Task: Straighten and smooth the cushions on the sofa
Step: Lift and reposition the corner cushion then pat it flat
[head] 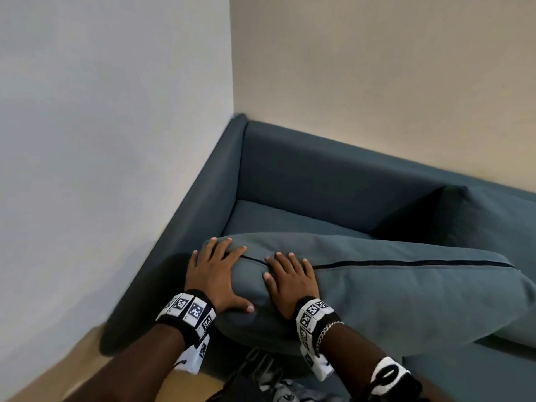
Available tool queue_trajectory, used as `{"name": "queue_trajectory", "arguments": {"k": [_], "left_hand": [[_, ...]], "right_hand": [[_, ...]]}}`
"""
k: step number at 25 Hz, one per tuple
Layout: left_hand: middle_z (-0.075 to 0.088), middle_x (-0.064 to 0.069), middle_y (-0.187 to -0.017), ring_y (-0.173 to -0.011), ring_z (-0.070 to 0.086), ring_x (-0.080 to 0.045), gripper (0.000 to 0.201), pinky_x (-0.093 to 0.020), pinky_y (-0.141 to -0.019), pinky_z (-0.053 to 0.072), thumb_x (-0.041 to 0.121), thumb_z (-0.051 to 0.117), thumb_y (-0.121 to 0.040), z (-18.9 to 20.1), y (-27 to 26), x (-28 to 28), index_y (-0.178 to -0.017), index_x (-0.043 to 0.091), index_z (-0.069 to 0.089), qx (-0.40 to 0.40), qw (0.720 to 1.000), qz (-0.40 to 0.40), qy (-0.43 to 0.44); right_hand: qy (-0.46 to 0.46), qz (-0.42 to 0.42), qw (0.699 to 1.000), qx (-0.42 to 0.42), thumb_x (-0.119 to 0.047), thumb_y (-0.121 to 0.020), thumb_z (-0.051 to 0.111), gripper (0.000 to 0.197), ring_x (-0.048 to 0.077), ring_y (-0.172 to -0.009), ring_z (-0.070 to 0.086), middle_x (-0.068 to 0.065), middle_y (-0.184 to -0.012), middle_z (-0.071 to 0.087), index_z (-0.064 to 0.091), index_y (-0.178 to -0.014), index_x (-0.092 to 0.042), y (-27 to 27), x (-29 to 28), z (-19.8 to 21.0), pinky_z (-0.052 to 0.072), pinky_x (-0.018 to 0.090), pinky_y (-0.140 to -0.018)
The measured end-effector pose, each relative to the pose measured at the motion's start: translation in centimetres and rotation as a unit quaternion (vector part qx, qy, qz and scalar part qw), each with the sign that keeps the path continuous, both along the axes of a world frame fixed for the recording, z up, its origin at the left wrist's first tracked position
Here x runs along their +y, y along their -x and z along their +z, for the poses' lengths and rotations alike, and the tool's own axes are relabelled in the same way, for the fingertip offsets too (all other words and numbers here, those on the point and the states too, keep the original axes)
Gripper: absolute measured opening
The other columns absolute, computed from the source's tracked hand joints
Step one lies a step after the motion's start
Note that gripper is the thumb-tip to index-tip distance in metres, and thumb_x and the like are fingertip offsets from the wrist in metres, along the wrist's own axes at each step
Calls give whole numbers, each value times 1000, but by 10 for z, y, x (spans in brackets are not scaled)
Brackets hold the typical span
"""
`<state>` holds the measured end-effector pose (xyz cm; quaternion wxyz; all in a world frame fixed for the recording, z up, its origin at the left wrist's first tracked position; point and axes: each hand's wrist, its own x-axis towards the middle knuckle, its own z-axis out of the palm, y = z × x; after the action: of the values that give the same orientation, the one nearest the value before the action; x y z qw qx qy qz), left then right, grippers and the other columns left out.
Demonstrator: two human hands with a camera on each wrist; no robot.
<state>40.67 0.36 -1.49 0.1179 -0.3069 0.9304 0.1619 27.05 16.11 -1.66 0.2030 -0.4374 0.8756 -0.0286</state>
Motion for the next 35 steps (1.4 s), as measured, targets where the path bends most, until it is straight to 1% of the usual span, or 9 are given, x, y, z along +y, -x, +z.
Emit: {"name": "queue_trajectory", "arguments": {"k": [7,10,12,18,21,23,28,33,35], "left_hand": [[19,0,-166,-152,21,-16,151,-32,-122,25,61,95,-38,-34,-50,-22,-160,30,12,216,942,143,-213],[29,1,-163,-148,33,-15,150,-31,-120,29,53,96,-37,-42,-53,-23,-161,30,14,237,920,185,-251],[27,1,-164,-149,32,-16,151,-39,-122,30,49,98,-39,-46,-54,-22,-160,36,10,232,914,193,-270],[38,10,-159,-143,39,-7,138,-39,-115,42,69,92,-48,-56,-47,-30,-159,29,20,225,925,180,-247],[30,12,-157,-143,34,-4,115,-30,-121,30,42,93,-67,-49,-47,-26,-158,25,26,232,928,166,-239],[28,6,-159,-146,34,-10,125,-22,-117,27,27,96,-61,-43,-53,-21,-159,25,20,239,921,172,-254],[24,5,-162,-147,28,-13,153,-29,-119,28,63,94,-36,-29,-49,-25,-160,30,11,219,933,137,-249],[2,3,-168,-153,19,-22,154,-39,-123,28,55,98,-40,-16,-45,-15,-161,38,4,170,947,112,-247],[-9,10,-167,-154,18,-26,155,-46,-122,32,61,96,-35,-12,-38,-14,-159,41,5,148,956,111,-229]], "right_hand": [[428,-4,903,-47,-46,-103,45,55,16,-158,17,-1,-169,26,40,-155,-28,-34,-55,68,13,33,-128],[107,134,985,-21,-56,-105,31,60,21,-161,2,-5,-174,9,23,-161,-38,-47,-70,22,2,49,-129],[-32,166,985,-41,-57,-105,33,57,24,-160,10,-6,-171,19,26,-159,-39,-41,-79,12,8,53,-128],[407,37,911,-57,-41,-101,46,51,16,-158,19,-4,-166,31,46,-151,-29,-61,-103,70,14,34,-127],[102,190,976,15,-54,-97,11,68,19,-160,0,-4,-170,23,32,-159,-33,-61,-92,19,6,50,-129],[-21,252,967,-8,-54,-97,11,67,26,-159,16,0,-166,31,37,-155,-30,-56,-95,11,9,52,-128],[396,57,916,-7,-36,-103,49,46,16,-156,22,-3,-165,34,49,-148,-28,-49,-84,65,14,35,-127],[-60,152,986,-33,-58,-106,28,63,21,-161,8,-9,-172,5,18,-163,-32,-32,-57,12,4,45,-129],[56,146,986,-58,-53,-104,44,58,23,-156,23,-2,-168,30,34,-157,-30,-20,-68,33,18,48,-128]]}}
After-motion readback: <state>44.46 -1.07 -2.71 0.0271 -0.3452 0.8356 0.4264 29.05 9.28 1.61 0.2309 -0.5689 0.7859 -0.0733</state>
